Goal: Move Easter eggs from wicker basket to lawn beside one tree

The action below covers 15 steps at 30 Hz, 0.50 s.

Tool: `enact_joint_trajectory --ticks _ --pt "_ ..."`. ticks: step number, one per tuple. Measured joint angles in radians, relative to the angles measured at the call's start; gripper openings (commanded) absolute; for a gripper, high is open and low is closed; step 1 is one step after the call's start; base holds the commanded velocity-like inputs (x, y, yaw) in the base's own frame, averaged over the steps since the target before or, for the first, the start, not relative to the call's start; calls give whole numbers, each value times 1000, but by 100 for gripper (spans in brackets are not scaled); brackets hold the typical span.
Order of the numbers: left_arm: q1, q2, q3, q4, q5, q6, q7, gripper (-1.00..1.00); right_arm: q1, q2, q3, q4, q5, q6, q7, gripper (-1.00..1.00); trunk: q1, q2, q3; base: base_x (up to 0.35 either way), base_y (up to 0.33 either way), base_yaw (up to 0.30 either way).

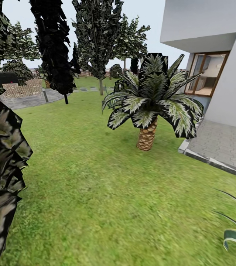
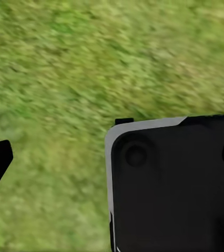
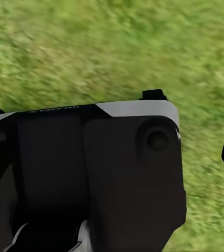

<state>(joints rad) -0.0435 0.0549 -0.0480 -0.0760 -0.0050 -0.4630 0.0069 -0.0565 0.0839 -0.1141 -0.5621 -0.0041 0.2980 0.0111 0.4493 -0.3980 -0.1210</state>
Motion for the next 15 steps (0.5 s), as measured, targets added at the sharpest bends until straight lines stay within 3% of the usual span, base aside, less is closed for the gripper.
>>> enact_joint_trajectory --ticks 8,15 --pt "0 0 0 0 -1 0 0 100 0 0 0 0 0 0 0 100 0 0 0 53 23 22" --pt "0 0 0 0 0 0 0 100 0 0 0 0 0 0 0 100 0 0 0 243 75 2"
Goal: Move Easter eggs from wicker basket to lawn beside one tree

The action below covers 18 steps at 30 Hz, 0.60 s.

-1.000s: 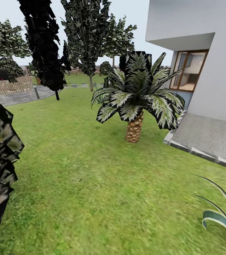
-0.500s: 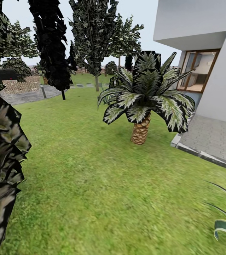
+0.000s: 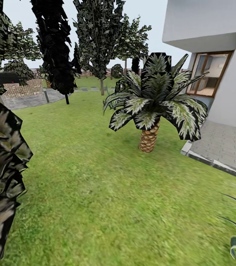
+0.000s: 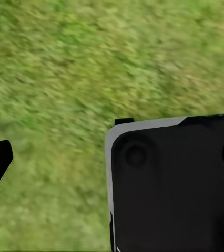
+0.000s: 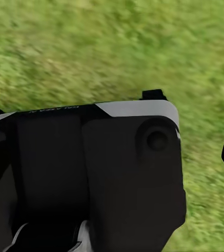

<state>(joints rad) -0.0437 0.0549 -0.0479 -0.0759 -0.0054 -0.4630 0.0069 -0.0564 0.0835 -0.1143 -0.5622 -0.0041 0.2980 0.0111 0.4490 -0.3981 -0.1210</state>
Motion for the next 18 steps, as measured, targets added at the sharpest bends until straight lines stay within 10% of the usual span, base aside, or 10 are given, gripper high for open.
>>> enact_joint_trajectory --ticks 18 --pt "0 0 0 0 1 0 0 100 0 0 0 0 0 0 0 100 0 0 0 307 88 0"
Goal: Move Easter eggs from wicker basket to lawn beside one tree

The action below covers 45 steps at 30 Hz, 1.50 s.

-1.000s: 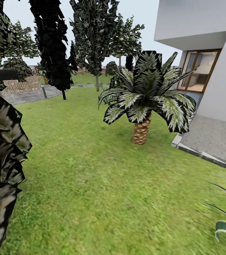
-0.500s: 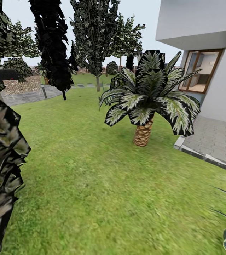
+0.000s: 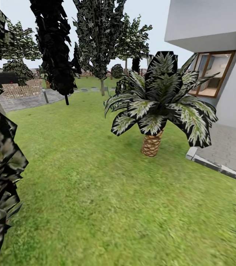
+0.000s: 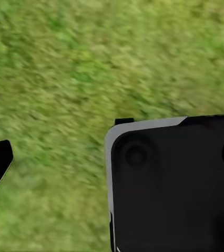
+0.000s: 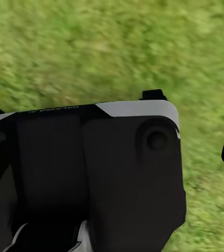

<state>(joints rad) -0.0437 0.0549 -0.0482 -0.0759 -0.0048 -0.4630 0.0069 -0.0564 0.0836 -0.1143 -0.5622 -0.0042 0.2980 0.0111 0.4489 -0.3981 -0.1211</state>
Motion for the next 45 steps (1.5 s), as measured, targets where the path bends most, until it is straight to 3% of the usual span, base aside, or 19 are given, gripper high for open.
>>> enact_joint_trajectory --ticks 45 --pt "0 0 0 0 -1 0 0 100 0 0 1 13 1 -1 0 100 0 0 0 283 0 38"
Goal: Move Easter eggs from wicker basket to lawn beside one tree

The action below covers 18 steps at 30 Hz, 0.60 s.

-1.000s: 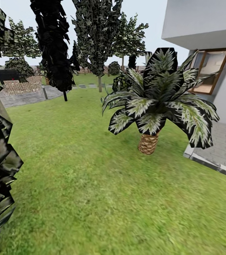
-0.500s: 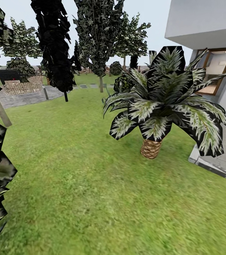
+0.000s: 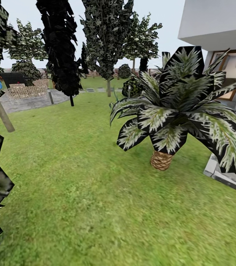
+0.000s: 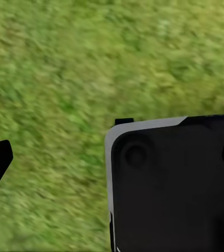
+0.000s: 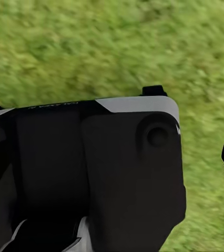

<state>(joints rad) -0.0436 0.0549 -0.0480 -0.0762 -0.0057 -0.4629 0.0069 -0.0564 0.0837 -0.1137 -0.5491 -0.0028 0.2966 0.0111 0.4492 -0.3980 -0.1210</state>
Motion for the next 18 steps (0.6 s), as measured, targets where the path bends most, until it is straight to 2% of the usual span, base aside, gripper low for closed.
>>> enact_joint_trajectory --ticks 7,11,18 --pt "0 0 0 -1 1 0 0 100 0 0 -1 2 0 -22 0 100 0 0 0 36 -6 21" --pt "0 0 -1 0 1 0 0 100 0 -2 0 47 3 -80 -1 100 0 0 0 7 -1 4" --pt "0 0 -1 0 0 0 0 100 0 -4 -2 81 3 -102 -1 100 0 0 0 1 0 1"
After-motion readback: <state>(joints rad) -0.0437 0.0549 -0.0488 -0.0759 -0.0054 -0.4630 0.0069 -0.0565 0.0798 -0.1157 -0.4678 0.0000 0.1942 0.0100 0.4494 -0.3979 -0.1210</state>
